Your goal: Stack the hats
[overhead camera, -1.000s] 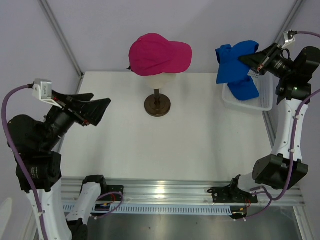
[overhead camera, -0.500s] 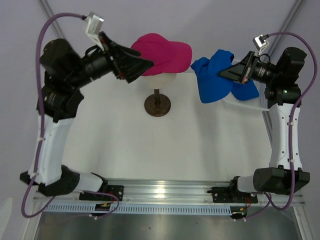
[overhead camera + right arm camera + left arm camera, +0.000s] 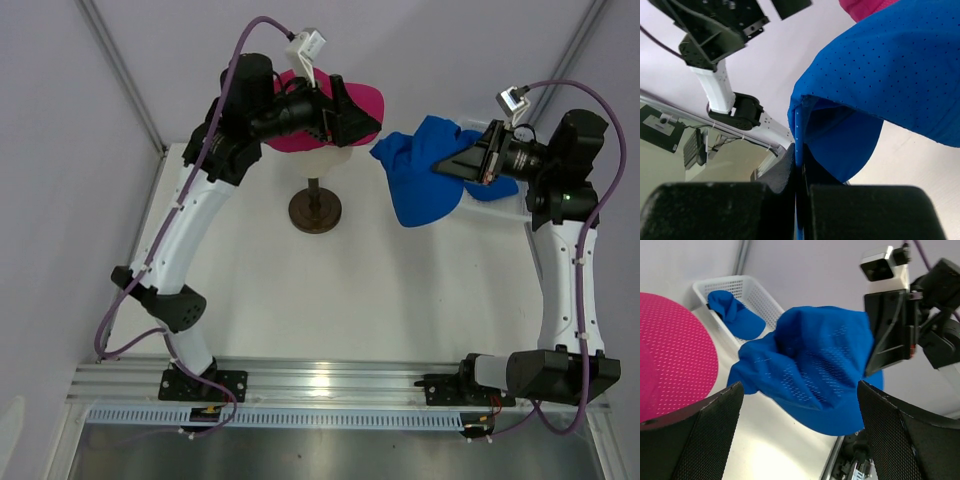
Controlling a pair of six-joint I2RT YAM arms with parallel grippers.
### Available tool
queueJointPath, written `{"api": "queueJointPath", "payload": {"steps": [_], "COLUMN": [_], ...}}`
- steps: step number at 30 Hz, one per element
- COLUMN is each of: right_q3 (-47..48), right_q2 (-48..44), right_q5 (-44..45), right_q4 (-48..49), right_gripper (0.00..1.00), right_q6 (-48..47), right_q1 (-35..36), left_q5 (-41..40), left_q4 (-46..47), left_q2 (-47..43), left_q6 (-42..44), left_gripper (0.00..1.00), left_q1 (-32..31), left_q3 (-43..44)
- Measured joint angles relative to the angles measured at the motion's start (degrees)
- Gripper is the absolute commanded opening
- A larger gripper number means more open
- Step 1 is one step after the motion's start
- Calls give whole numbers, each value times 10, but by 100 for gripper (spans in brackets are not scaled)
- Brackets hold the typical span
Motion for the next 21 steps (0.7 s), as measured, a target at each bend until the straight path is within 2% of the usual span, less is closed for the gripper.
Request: {"api": "queueJointPath", "payload": {"steps": [7,15,21], "right_q3": [45,12,11], "right_q2": [9,-16,-23], "right_q5": [-35,-67,-74], "right_q4": [65,57,59], "right_gripper": [0,0,1], "right_q6": [50,28,25], "right_q1": [10,33,33], "left_q5": [-9,52,66], "left_q4": [16,21,-30], "left_q2": [-1,-1,7], "left_q6": [-4,3,49], "left_gripper": [99,99,100], "left_q1": [1,-9,-43], "left_q3": [2,13,16]}}
